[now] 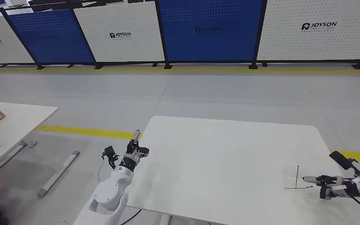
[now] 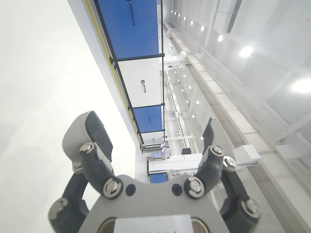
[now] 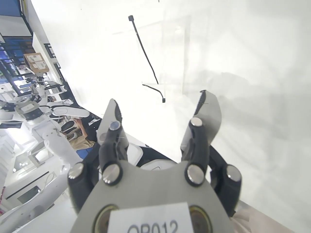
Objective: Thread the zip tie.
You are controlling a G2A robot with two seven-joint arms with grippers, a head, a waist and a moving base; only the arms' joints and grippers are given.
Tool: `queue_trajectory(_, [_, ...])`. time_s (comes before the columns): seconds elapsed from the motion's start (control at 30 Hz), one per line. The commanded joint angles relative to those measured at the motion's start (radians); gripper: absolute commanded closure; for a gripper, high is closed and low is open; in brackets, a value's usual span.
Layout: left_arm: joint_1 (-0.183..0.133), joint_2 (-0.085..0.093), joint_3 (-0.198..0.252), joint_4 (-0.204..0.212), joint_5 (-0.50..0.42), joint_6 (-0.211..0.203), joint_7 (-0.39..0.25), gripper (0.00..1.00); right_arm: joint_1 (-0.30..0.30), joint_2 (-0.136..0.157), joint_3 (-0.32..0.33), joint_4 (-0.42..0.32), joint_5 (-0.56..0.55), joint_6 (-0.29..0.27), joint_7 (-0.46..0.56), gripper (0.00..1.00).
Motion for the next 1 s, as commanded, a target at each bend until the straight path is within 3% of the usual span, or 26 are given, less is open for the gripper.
queue_trajectory(0.0, [0.000, 0.000, 0.000, 0.000, 0.000, 0.000, 0.000, 0.00, 0.004, 0.000, -0.003, 0.006, 0.000, 0.004, 0.003, 0.62])
queue_trajectory(0.37, [0.000, 0.000, 0.000, 0.000, 0.000, 0.000, 0.000, 0.00, 0.014, 0.003, -0.011, 0.015, -0.004, 0.022, 0.008, 0.69])
queue_trajectory(0.43, [0.000, 0.000, 0.000, 0.000, 0.000, 0.000, 0.000, 0.00, 0.014, 0.003, -0.016, 0.013, -0.012, 0.031, 0.007, 0.76])
queue_trajectory(0.97, [0.000, 0.000, 0.000, 0.000, 0.000, 0.000, 0.000, 0.00, 0.038, 0.001, -0.057, 0.007, -0.050, 0.069, 0.003, 0.77])
